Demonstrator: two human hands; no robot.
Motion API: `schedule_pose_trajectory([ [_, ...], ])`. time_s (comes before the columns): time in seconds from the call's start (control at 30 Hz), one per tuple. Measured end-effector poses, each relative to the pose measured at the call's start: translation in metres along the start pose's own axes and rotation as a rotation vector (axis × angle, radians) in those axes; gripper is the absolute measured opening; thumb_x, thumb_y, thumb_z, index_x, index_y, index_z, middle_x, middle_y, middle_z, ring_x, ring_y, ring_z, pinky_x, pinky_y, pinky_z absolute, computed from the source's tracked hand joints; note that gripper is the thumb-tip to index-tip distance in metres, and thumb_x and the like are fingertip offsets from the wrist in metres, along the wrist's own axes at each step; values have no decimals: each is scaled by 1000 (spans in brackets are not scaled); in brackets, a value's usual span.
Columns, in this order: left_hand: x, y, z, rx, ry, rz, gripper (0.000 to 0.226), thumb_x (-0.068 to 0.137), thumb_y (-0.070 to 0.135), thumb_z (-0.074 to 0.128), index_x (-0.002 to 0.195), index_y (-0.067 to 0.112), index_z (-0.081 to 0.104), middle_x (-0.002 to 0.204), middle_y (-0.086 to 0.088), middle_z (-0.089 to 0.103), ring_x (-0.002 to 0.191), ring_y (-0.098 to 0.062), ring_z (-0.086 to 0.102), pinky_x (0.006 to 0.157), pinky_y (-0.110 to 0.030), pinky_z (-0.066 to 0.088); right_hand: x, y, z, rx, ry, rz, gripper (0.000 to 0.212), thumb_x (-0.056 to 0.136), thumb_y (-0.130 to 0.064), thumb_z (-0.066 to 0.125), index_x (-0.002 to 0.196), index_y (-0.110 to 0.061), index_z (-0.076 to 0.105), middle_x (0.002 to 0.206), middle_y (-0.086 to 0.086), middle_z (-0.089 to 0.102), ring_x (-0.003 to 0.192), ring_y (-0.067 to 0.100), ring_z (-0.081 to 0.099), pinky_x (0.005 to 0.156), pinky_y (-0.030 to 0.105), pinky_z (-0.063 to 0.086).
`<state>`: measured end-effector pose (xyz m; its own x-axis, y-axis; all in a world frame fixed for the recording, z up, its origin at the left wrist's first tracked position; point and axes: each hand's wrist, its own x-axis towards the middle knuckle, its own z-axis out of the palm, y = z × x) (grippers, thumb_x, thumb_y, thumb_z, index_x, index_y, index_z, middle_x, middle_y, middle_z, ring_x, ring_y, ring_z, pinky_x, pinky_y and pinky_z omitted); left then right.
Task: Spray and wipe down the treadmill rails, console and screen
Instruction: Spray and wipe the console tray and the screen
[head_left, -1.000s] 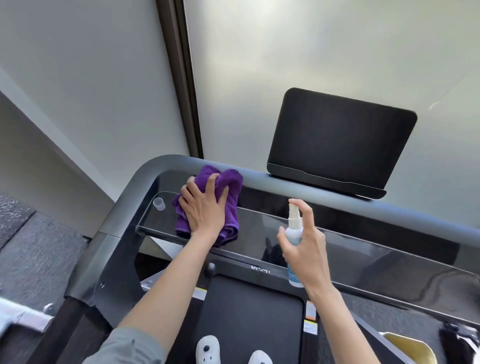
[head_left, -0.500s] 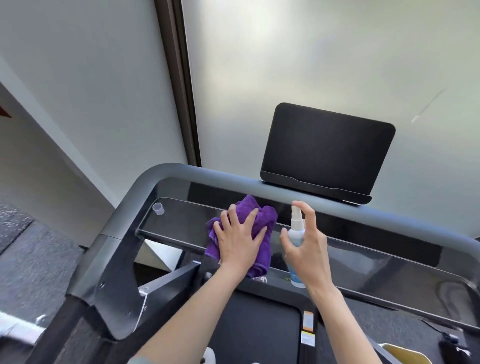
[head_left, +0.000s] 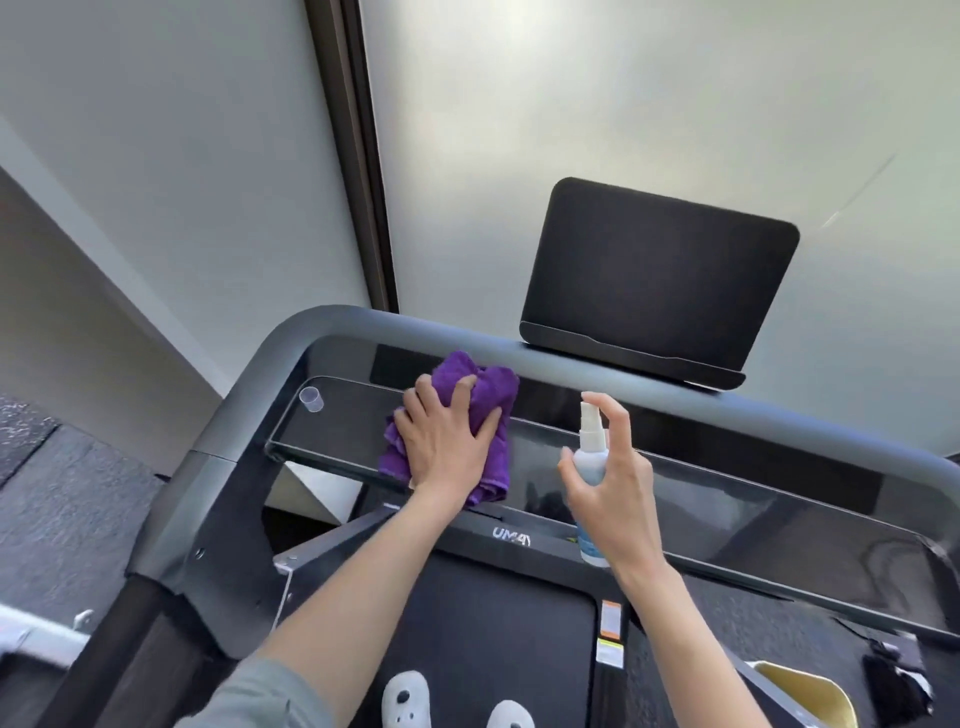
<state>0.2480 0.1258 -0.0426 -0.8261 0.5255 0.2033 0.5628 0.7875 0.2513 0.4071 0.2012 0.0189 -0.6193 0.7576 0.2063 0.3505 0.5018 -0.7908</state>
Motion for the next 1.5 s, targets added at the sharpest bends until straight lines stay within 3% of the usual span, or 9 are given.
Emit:
schedule_pose_trajectory([
  [0.2,-43,21,-1,-31,21,22,49,82,60,60,119,29,59,123,-18,51,102,-34,49,83,-46,41,8,-4,-8,2,30,-52,59,87,-5,66,131,-37,42,50,-9,43,45,13,41,54,32,47],
  [0.37,21,28,7,24,-44,33,48,94,60,37,126,27,47,132,-18,40,112,-36,41,88,-47,35,15,9,-19,-20,77,-19,58,87,-5,66,130,-35,42,54,-9,42,48,12,41,53,22,41],
  [0.57,24,53,19,-33,73,-84,46,93,59,41,124,26,38,134,-22,42,115,-41,44,89,-50,37,8,27,-35,17,120,18,58,88,-4,64,130,-36,39,58,-3,46,50,21,45,54,34,46],
  [0.67,-10,74,17,27,-36,25,55,90,62,45,130,23,44,138,-21,39,120,-40,41,92,-50,35,-6,33,-46,21,155,39,58,88,-3,64,130,-35,40,52,-5,42,45,15,40,52,26,42],
  [0.83,-67,86,14,31,-17,129,58,82,64,57,125,25,54,123,-18,53,108,-36,49,85,-48,40,-21,42,-60,27,133,33,61,87,-2,65,131,-38,40,47,-9,41,43,9,40,51,14,39],
  [0.93,-69,91,15,33,17,102,57,82,62,60,122,21,57,120,-19,55,104,-36,52,78,-47,42,-17,43,-66,22,127,39,61,88,-3,65,131,-38,39,48,-8,40,44,10,38,52,19,40],
  [1.13,4,115,31,60,-72,141,59,94,63,36,136,22,39,144,-19,34,122,-37,38,91,-50,32,-3,56,-64,3,122,33,56,88,-4,64,132,-31,41,50,-10,38,45,11,35,59,32,46],
  [1.33,-18,124,33,2,15,70,58,90,62,47,129,19,48,143,-21,38,122,-41,41,91,-51,36,4,57,-71,5,146,37,56,89,-7,64,130,-34,39,55,-7,46,50,19,44,59,34,47],
  [1.5,-80,131,29,13,35,223,53,83,63,58,118,22,56,130,-17,50,110,-36,49,83,-50,43,-5,53,-82,39,151,49,57,89,-6,65,132,-33,38,54,2,51,49,25,48,61,45,53],
])
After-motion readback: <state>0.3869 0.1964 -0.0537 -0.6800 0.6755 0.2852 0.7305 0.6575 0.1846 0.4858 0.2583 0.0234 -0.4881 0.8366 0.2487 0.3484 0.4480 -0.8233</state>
